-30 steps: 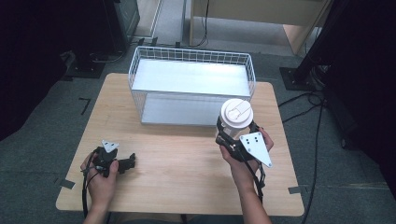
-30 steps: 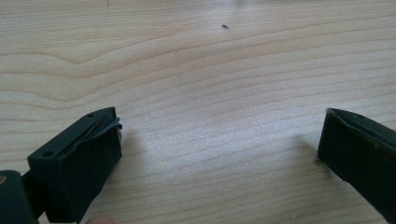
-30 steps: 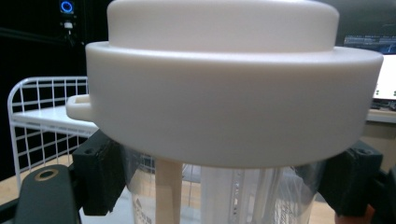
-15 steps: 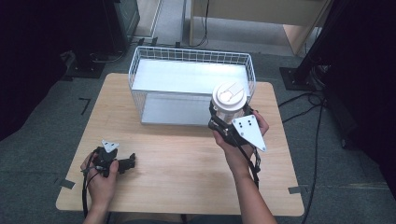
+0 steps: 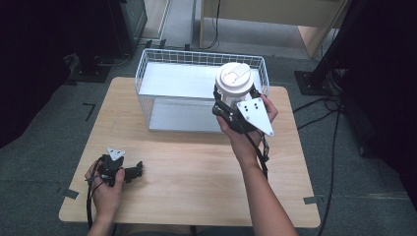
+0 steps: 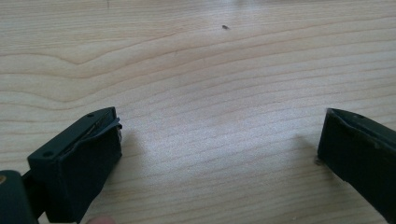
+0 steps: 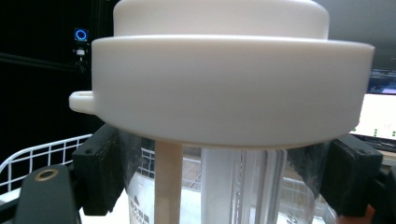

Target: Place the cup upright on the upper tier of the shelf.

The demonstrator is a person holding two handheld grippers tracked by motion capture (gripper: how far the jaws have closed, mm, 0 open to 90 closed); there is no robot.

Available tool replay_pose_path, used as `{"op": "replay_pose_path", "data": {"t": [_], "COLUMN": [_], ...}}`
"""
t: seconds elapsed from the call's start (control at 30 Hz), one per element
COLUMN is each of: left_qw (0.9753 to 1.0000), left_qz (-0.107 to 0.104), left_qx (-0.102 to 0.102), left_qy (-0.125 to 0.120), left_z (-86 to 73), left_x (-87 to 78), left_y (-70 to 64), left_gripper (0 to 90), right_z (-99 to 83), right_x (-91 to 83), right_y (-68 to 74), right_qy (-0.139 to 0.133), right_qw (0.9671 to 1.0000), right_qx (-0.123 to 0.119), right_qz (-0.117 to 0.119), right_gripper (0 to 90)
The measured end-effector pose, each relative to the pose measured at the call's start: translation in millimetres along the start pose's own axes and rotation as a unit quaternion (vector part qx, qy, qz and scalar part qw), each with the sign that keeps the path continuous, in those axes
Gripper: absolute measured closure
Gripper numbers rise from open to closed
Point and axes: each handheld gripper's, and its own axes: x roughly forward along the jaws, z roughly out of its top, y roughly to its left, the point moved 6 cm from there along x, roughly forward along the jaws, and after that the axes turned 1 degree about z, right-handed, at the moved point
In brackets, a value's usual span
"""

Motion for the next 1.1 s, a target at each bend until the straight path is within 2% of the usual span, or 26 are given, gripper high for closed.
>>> {"op": "replay_pose_path", "data": {"t": [0.57,0.97,1.1], "left_qw": [1.0,1.0,1.0], "left_qz": [0.0,0.0,0.0], "left_qx": [-0.001,-0.001,-0.001], "left_qy": [0.0,-0.001,0.0], "left_z": [0.0,0.0,0.0], "left_x": [0.0,0.0,0.0], "left_y": [-0.1,-0.1,0.0], "left_gripper": [0.0,0.0,0.0], "right_z": [6.8,-1.1,-3.2], "right_x": [40.1,76.2,86.7], "right_y": [-0.6,-7.3,-8.3], "right_qy": [0.006,0.024,0.028], "right_qw": [1.0,0.9995,0.9994], "right_qx": [-0.001,-0.012,-0.007], "right_qz": [-0.004,-0.018,-0.02], "right_gripper": [16.4,16.4,16.4]}}
